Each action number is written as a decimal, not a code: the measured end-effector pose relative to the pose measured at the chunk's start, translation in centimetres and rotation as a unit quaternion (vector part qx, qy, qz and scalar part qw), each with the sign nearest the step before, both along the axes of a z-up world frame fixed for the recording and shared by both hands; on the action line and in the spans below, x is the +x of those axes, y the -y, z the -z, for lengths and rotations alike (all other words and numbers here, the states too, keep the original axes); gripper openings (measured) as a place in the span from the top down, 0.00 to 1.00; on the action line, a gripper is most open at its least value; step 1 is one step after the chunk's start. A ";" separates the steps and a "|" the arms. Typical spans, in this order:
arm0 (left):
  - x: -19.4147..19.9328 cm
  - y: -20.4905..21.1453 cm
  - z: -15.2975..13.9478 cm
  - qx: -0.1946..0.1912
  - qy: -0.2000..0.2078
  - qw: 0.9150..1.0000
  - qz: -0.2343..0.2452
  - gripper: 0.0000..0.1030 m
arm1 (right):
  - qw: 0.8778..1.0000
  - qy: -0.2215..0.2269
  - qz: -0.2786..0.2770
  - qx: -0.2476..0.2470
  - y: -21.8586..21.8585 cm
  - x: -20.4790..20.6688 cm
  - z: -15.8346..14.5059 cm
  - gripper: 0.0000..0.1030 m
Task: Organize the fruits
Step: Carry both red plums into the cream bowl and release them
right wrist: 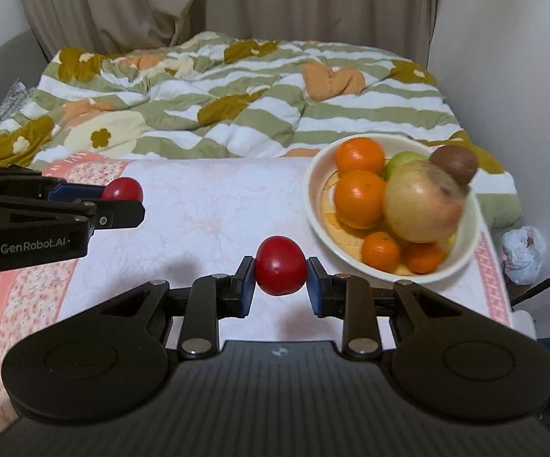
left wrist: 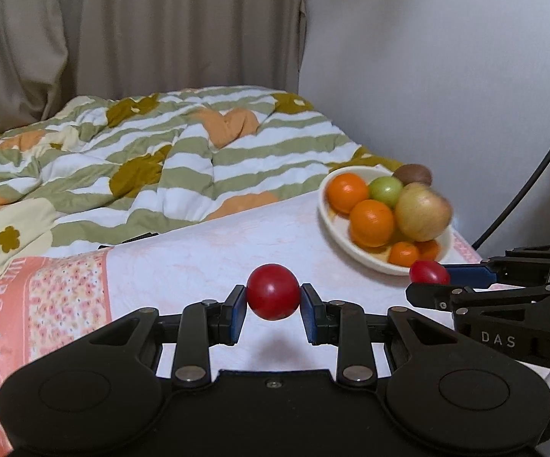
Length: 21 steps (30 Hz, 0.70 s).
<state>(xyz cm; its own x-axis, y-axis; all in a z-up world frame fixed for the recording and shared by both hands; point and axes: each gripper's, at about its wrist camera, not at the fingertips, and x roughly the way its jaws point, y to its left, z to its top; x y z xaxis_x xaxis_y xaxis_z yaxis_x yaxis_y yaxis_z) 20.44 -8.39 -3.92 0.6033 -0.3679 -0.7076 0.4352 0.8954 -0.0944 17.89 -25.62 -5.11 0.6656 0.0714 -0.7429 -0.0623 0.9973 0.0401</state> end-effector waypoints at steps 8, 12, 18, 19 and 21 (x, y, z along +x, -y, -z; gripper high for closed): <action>-4.8 3.9 -2.2 -0.011 0.015 0.999 -0.047 0.67 | 0.999 0.012 -0.028 0.012 4.9 -3.6 -2.0 0.57; -6.3 6.1 -3.1 -0.015 0.026 0.997 -0.067 0.67 | 0.999 0.023 -0.045 0.019 7.5 -4.8 -2.9 0.57; -6.6 8.8 -3.7 -0.017 0.038 0.995 -0.087 0.67 | 0.997 0.040 -0.057 0.020 11.0 -4.5 -4.0 0.57; -6.3 9.2 -3.7 -0.019 0.038 0.995 -0.089 0.67 | 0.997 0.042 -0.057 0.019 11.6 -4.2 -4.2 0.57; -5.6 9.9 -3.7 -0.022 0.038 0.995 -0.093 0.67 | 0.997 0.043 -0.055 0.016 13.0 -3.5 -4.3 0.57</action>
